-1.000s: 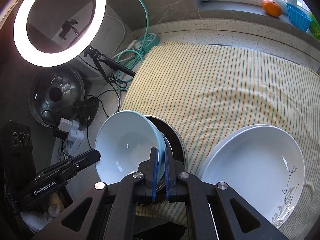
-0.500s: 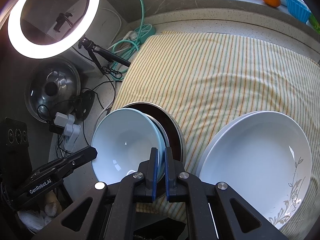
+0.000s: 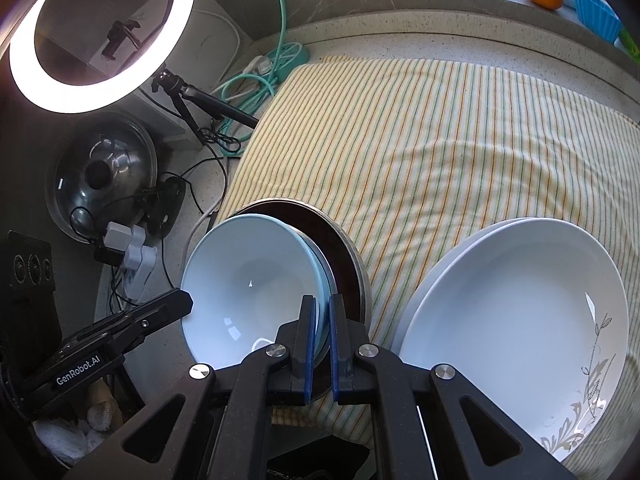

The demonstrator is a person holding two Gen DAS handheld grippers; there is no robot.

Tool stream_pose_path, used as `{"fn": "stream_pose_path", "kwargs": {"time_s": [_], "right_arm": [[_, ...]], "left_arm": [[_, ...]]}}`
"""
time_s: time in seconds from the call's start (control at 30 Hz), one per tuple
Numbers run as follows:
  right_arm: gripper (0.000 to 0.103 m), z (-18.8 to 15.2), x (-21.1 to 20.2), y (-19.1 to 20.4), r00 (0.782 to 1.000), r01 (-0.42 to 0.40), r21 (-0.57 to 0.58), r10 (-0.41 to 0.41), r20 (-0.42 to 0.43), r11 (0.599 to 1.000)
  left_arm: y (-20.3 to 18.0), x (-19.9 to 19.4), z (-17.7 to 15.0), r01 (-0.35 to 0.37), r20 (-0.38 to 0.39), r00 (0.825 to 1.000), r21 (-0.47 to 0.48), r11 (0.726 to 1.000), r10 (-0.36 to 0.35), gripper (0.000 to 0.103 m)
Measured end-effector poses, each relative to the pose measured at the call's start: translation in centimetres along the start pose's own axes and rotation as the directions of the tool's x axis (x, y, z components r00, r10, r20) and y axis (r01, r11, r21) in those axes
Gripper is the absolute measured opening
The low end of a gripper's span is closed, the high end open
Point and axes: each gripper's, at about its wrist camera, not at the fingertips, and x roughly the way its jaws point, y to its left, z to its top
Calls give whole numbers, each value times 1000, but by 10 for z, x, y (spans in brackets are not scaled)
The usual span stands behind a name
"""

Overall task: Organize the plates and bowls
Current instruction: 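Lower the white bowl into the steel bowl over the red bowl, then lift the steel bowl with nested bowls by the rims toward the plate stack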

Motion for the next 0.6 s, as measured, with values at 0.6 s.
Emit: {"fn": "stream_pose_path", "kwargs": {"time_s": [0.6], "right_arm": [[9,-3,-12,4,1000,-7,-25,8,30,1000]], "left_arm": [[2,0,-1,19,-14,1000,13,1000,-19,7]]}}
